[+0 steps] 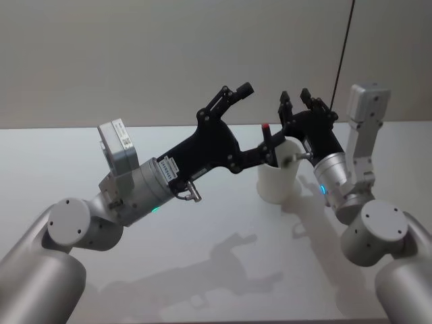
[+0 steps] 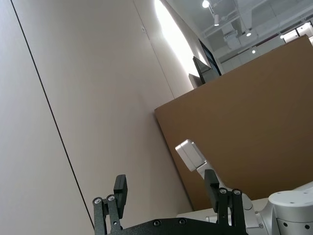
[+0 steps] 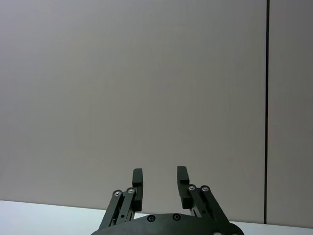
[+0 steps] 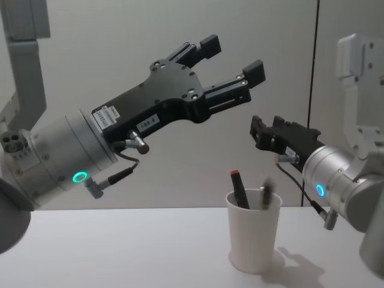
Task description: Place the pen into the pen holder.
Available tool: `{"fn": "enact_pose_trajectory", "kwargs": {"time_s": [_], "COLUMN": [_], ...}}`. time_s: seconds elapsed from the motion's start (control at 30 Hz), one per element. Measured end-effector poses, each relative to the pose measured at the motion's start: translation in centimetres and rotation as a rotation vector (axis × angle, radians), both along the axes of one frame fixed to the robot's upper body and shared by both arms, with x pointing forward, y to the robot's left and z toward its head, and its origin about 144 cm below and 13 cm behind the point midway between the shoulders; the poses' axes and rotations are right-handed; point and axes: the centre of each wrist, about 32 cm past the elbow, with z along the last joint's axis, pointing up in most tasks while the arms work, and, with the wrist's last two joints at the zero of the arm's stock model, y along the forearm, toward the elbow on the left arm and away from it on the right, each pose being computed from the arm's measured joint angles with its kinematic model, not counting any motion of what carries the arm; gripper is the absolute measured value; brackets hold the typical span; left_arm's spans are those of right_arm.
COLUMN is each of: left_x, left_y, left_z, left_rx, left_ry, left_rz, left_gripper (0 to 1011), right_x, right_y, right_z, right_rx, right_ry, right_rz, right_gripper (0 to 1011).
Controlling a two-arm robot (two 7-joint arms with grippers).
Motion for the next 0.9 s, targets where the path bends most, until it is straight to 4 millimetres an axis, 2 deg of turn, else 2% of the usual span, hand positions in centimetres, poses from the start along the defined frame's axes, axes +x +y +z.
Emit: {"fn": "enact_pose_trajectory", "kwargs": {"time_s": [0.03, 0.37, 0.4, 0.57, 0.7, 0.9], "left_x": [0.0, 0.0, 0.0, 0.0, 0.0, 0.0], "left_y": [0.0, 0.0, 0.0, 0.0, 0.0, 0.0], "left_z": [0.0, 0.0, 0.0, 0.0, 0.0, 0.0], "left_rx": [0.0, 0.0, 0.0, 0.0, 0.0, 0.0], "left_ry": [0.0, 0.0, 0.0, 0.0, 0.0, 0.0], "left_rz": [0.0, 0.0, 0.0, 0.0, 0.0, 0.0], "left_gripper": [1003, 1003, 1003, 1003, 1003, 1003], "right_x": [0.0, 0.32, 0.33, 0.4, 0.44, 0.46], "right_y": [0.0, 0.2, 0.21, 0.24, 0.26, 0.27], "right_z": [0.0, -0.27, -0.28, -0.32, -0.33, -0.38], "right_rx": [0.0, -0.002, -0.003, -0.003, -0.003, -0.004], "right_ry": [0.0, 0.007, 0.008, 0.009, 0.01, 0.011], "right_rz": [0.0, 0.001, 0.001, 0.001, 0.002, 0.002], "right_gripper": [389, 753, 753, 911, 1001, 1001]}}
